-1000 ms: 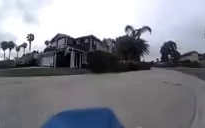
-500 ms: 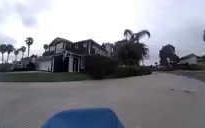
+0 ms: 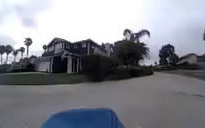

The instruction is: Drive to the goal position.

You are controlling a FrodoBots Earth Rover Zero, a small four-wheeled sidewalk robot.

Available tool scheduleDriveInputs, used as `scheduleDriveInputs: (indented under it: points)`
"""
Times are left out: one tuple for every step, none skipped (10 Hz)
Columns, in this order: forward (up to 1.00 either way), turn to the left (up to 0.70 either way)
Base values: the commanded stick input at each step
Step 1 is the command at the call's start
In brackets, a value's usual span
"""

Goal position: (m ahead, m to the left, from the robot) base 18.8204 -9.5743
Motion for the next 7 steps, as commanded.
scheduleDriveInputs:
  points:
    - [0.7, -0.27]
    - [0.7, -0.27]
    - [0.7, -0.27]
    - [0.7, -0.27]
    - [0.7, -0.27]
    - [0.7, -0.27]
    - [0.7, -0.27]
